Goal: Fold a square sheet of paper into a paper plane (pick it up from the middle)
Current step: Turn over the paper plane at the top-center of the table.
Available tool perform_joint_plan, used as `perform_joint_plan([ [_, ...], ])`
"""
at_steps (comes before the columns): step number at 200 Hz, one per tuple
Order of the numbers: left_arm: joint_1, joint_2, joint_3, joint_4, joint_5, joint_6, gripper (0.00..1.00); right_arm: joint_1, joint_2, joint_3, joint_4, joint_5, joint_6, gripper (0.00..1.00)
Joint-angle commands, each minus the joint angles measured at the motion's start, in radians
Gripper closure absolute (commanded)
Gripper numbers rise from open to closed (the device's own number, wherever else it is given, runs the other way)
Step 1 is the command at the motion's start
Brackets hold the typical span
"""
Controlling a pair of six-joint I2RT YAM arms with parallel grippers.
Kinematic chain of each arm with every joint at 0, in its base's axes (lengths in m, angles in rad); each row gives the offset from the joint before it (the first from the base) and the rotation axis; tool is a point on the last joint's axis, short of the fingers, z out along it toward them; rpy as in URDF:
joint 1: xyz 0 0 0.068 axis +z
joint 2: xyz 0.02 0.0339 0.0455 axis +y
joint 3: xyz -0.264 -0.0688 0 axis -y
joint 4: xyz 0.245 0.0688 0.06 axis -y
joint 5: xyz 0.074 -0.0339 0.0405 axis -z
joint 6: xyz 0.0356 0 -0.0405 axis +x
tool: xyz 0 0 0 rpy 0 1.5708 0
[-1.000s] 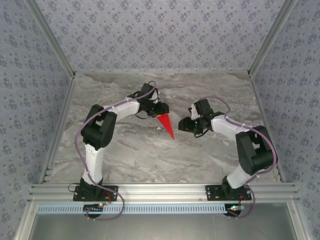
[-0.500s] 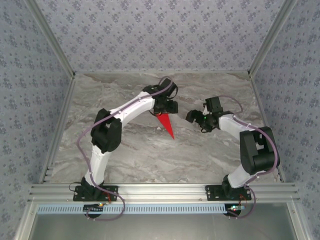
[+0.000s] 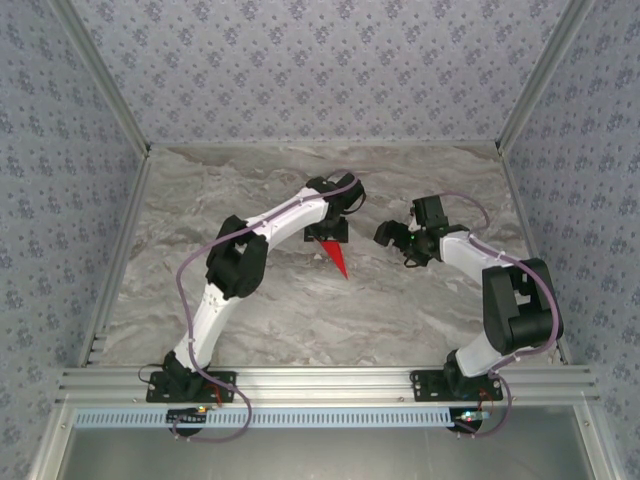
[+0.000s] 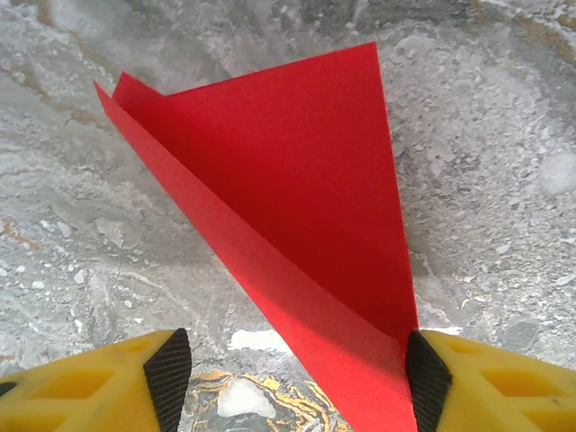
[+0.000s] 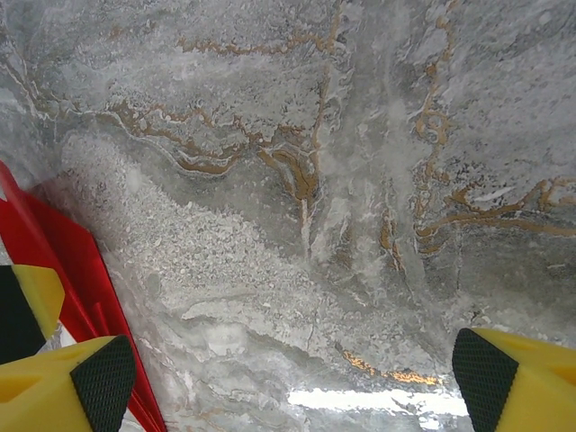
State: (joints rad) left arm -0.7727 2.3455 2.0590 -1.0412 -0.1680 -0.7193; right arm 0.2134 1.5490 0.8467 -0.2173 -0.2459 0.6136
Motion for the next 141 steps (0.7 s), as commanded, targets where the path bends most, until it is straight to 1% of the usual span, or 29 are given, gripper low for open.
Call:
perform_joint_plan([
  [1,-0.001,-0.013,0.031,-0.049,-0.033,-0.033,0.37,-0.006,-0.008,0.005,-0.038,0.011,0.008,0.05],
  [24,-0.001,-0.033,0.011,-0.034,-0.039,-0.053,0.41,-0.006,0.003,0.012,-0.043,0.002,0.008,0.06],
  [49,-0.002,-0.048,-0.014,-0.019,-0.041,-0.073,0.48,-0.005,0.009,0.017,-0.044,-0.002,0.008,0.07],
  [93,0.004,-0.064,-0.045,0.005,-0.035,-0.097,0.56,-0.003,0.019,0.023,-0.048,-0.007,0.008,0.08],
  [120,0.011,-0.087,-0.083,0.037,-0.033,-0.111,0.69,-0.003,0.021,0.025,-0.052,-0.013,0.008,0.08],
  [136,0.020,-0.117,-0.103,0.070,-0.024,-0.110,0.83,-0.003,0.019,0.026,-0.052,-0.019,0.008,0.08],
  [141,0.022,-0.130,-0.140,0.087,-0.020,-0.108,0.86,-0.004,0.018,0.026,-0.052,-0.022,0.008,0.08],
])
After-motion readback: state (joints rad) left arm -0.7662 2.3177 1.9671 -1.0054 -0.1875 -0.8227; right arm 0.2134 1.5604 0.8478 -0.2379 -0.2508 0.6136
